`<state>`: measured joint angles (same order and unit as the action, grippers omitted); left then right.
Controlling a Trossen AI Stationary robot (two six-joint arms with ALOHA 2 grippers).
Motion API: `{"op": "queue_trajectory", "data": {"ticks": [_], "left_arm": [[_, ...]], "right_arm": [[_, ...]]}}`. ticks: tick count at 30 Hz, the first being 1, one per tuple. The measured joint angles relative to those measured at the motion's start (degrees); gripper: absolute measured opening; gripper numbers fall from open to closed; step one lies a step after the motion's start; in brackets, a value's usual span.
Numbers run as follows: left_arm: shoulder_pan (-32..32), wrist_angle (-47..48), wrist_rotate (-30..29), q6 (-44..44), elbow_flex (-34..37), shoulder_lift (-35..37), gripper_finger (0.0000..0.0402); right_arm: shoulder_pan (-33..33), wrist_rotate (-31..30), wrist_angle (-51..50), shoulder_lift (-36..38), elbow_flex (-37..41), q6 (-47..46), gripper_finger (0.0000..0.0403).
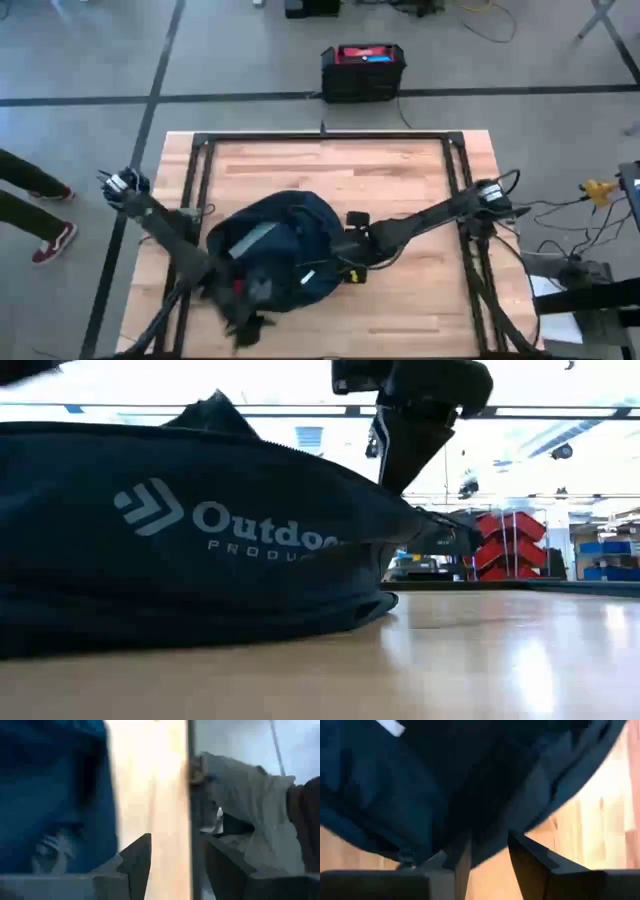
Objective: Unpack backpack
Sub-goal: Close the black backpack
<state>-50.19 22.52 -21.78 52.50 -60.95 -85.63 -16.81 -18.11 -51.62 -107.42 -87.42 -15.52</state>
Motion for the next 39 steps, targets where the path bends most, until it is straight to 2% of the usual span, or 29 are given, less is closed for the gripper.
{"op": "queue_trajectory", "data": {"ticks": [4, 7, 10, 15, 18, 23, 27, 30, 35, 39], "left_arm": [[-3.96, -0.04, -13.95, 1.50, 0.00, -0.67, 0.0156], [-4.11, -0.68, -20.67, 0.24, 0.00, -1.30, 0.0156], [-1.91, -4.00, -22.31, -2.90, 0.00, -3.50, 0.0156], [3.20, -16.56, -25.68, -12.22, 0.00, -10.86, 0.0156], [6.35, -27.16, -27.03, -18.99, 0.00, -16.03, 0.0156], [10.78, -47.83, -31.44, -25.56, 0.00, -24.34, 0.0156], [13.20, -60.22, -35.61, -28.56, -0.62, -30.83, 0.0156], [14.10, -60.03, -39.78, -29.34, -3.43, -34.76, 0.0156], [14.44, -55.67, -44.11, -37.05, -10.07, -38.07, 0.0156], [15.14, -42.92, -44.30, -42.02, -16.63, -38.38, 0.0156]], "right_arm": [[2.67, 4.14, -0.73, 0.00, 0.00, -2.17, 0.0159], [4.65, 10.22, -0.68, 0.00, 0.00, -3.68, 0.0183], [6.24, 14.34, -0.52, 0.00, 0.94, -6.26, 0.0204], [6.73, 15.09, 0.23, 0.00, 4.72, -11.73, 0.0213], [6.50, 15.18, 1.22, 0.08, 6.30, -13.44, 0.0174], [5.05, 15.15, 7.86, 2.39, 9.17, -12.86, 0.0023], [4.00, 14.65, 8.87, 3.75, 10.10, -14.45, 0.0006], [2.82, 10.98, 9.88, 5.06, 10.18, -15.24, 0.0003], [1.39, 10.57, 10.34, 6.05, 10.12, -16.64, 0.0001], [0.66, 10.54, 10.44, 6.04, 10.12, -16.93, 0.0000]]}}
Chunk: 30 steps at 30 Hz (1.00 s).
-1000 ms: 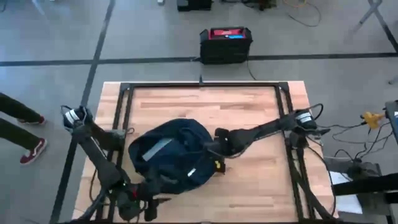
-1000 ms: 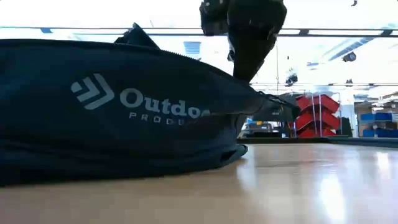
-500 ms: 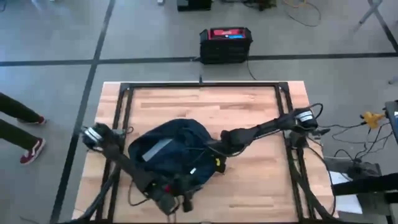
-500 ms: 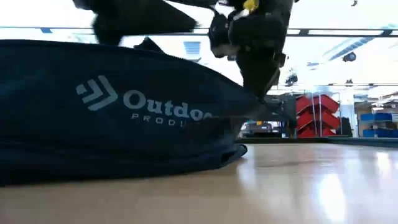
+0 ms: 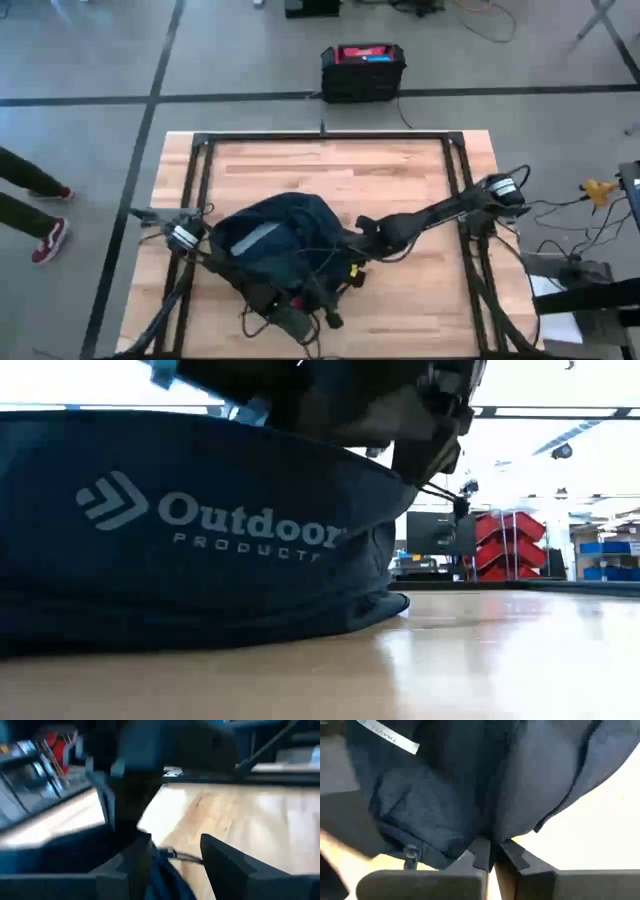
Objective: Unpack backpack
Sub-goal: Close the black backpack
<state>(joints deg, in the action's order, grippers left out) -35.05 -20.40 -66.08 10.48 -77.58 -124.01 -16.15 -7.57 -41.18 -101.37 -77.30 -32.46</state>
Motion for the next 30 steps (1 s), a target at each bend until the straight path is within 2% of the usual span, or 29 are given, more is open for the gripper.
{"op": "queue_trajectory", "data": {"ticks": [2, 4, 6, 8, 16, 20, 23, 26, 30], "left_arm": [[0.60, 9.75, 1.89, 0.35, -3.16, -0.01, 0.0160], [1.27, 18.20, 6.73, 0.93, -5.59, -0.03, 0.0167], [2.05, 22.57, 12.14, 0.64, -6.93, -0.04, 0.0174], [2.83, 23.49, 15.12, -1.13, -6.98, -0.04, 0.0179], [4.56, 23.47, 15.71, -7.11, -6.27, -0.04, 0.0163], [4.57, 23.63, 15.67, -18.14, -6.23, -0.04, 0.0155], [4.75, 24.39, 15.08, -22.44, -5.74, -0.04, 0.0152], [5.36, 24.29, 15.10, -22.86, -5.53, -0.04, 0.0149], [6.01, 24.05, 15.07, -17.88, -5.42, -0.04, 0.0129]], "right_arm": [[-0.17, 0.00, 0.05, -0.10, 0.06, -0.06, 0.0000], [-0.36, -0.04, -0.06, -0.21, 0.15, -0.08, 0.0000], [-0.36, -0.02, 0.16, -0.21, 0.15, -0.03, 0.0000], [-0.36, -0.04, 0.21, -0.21, 0.15, 0.02, 0.0000], [-0.48, -0.14, 0.22, -0.21, 0.17, 0.08, 0.0000], [-0.47, -0.01, 1.00, -0.21, 0.20, 1.42, 0.0000], [-0.49, 0.04, 1.41, -0.21, 0.20, 2.09, 0.0000], [-0.47, -0.11, 1.58, -0.23, 0.20, 2.04, 0.0000], [-0.37, -0.22, 2.83, -0.23, 0.20, 2.25, 0.0000]]}}
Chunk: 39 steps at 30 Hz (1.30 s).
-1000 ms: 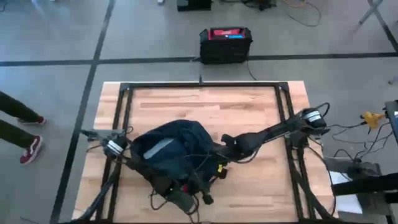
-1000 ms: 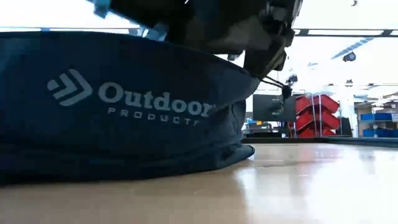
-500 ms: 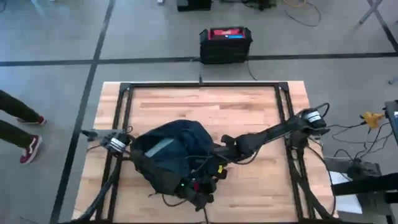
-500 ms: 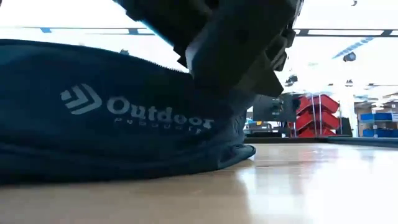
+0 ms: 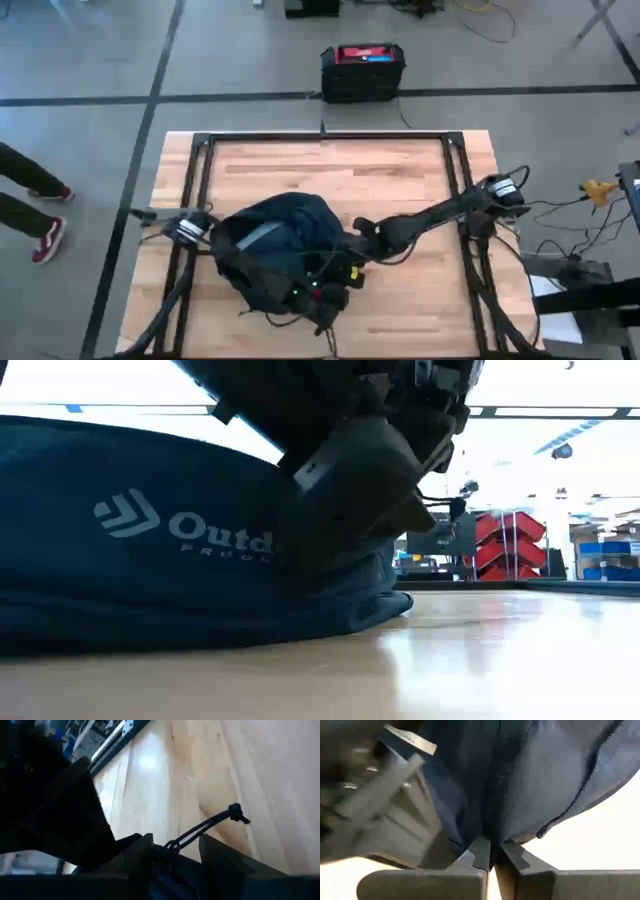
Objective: Unpack backpack
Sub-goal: Close the black backpack
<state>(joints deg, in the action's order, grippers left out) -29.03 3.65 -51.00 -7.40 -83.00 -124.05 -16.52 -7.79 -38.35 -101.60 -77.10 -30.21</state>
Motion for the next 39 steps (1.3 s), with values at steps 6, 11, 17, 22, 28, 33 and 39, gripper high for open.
{"op": "queue_trajectory", "data": {"ticks": [6, 11, 17, 22, 28, 33, 39], "left_arm": [[-0.04, -0.62, -0.75, 0.88, 0.02, 0.00, 0.0018], [-0.93, -0.64, -2.06, 1.59, 0.02, 0.00, 0.0003], [-4.39, -0.44, -3.73, 2.54, 0.00, 0.62, 0.0001], [-8.28, 4.84, -7.24, 7.23, -0.04, 1.73, 0.0000], [-12.35, 14.26, -10.84, 17.42, -0.04, 4.28, 0.0000], [-16.54, 26.87, -9.89, 30.54, -0.04, 7.32, 0.0000], [-21.57, 39.63, -10.46, 45.94, -0.07, 10.90, 0.0000]], "right_arm": [[0.00, 0.26, -0.35, 0.02, 0.00, 0.17, 0.0000], [-0.10, 0.54, -0.72, 0.02, 0.00, 0.89, 0.0000], [0.37, 1.38, -4.73, 0.26, 0.00, 1.40, 0.0000], [1.55, 0.53, -9.01, 1.59, 0.13, 2.71, 0.0000], [3.14, -1.65, -15.22, 2.34, 0.07, 4.40, 0.0000], [5.24, -6.94, -23.37, 3.12, 0.19, 7.21, 0.0000], [9.92, -15.88, -32.23, 6.71, 1.31, 10.39, 0.0000]]}}
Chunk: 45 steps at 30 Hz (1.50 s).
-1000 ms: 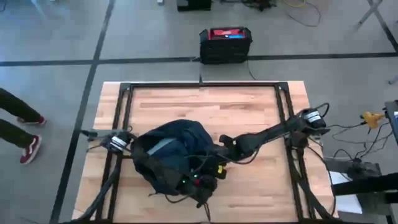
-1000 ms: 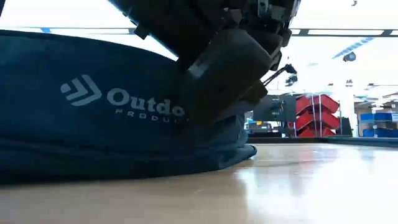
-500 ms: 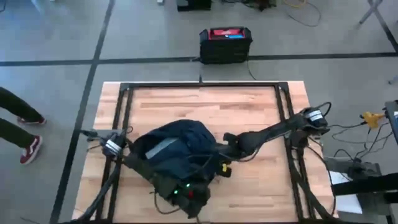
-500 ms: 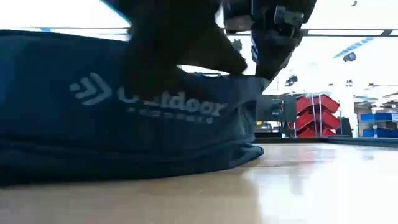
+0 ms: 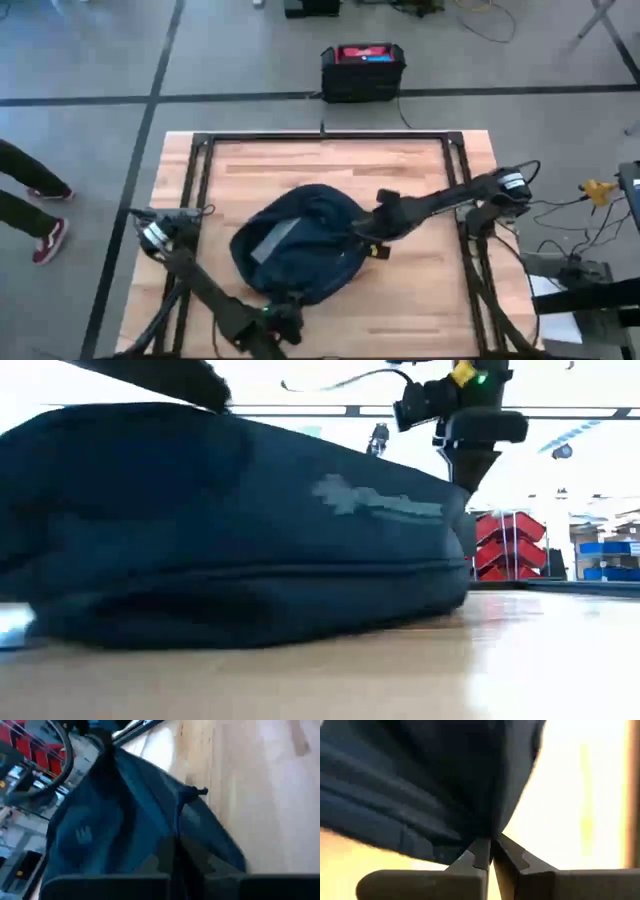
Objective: Unpack backpack
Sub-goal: Close the black backpack
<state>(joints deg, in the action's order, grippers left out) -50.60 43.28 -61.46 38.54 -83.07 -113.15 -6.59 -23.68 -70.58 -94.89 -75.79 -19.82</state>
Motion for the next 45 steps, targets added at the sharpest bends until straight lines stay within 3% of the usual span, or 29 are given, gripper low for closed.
{"op": "queue_trajectory", "data": {"ticks": [4, 9, 11, 14, 21, 26, 30, 33, 37, 45], "left_arm": [[-1.85, 2.51, -3.26, 4.52, -0.02, 1.85, 0.0000], [-2.16, 1.32, -3.32, 4.92, -0.02, 2.15, 0.0000], [-1.38, 0.73, -3.16, 4.06, -0.02, 2.04, 0.0000], [-0.12, -0.02, -3.50, 2.91, -0.02, 1.83, 0.0000], [1.26, -1.24, -3.59, 2.26, -0.02, 1.76, 0.0000], [1.21, -1.59, -3.65, 2.24, -0.16, 1.76, 0.0000], [1.81, -3.82, -3.86, 1.86, -0.26, 1.76, 0.0000], [2.27, -6.97, -3.88, -0.52, -0.26, 1.76, 0.0000], [2.70, -12.25, -3.86, -5.06, -0.28, 1.76, 0.0000], [3.06, -15.74, -3.86, -8.04, -0.48, 2.16, 0.0000]], "right_arm": [[4.81, -0.26, -0.11, 3.73, 0.84, 0.32, 0.0000], [7.09, 14.08, 8.57, 5.91, 0.81, 1.75, 0.0000], [5.40, 19.20, 14.44, 6.16, 0.78, 4.41, 0.0001], [0.71, 22.11, 20.67, 5.78, 0.65, 8.37, 0.0013], [-11.63, 21.31, 35.95, 4.54, 0.38, 15.14, 0.0083], [-15.33, 9.10, 36.33, 4.82, 0.40, 17.00, 0.0158], [-16.91, 15.65, 48.45, 3.11, 0.36, 13.20, 0.0195], [-18.52, 16.70, 56.40, -0.58, 0.37, 12.67, 0.0202], [-19.50, 13.31, 63.66, -5.90, 0.42, 10.44, 0.0193], [-20.43, 11.28, 64.19, -11.64, -0.83, 4.28, 0.0144]]}}
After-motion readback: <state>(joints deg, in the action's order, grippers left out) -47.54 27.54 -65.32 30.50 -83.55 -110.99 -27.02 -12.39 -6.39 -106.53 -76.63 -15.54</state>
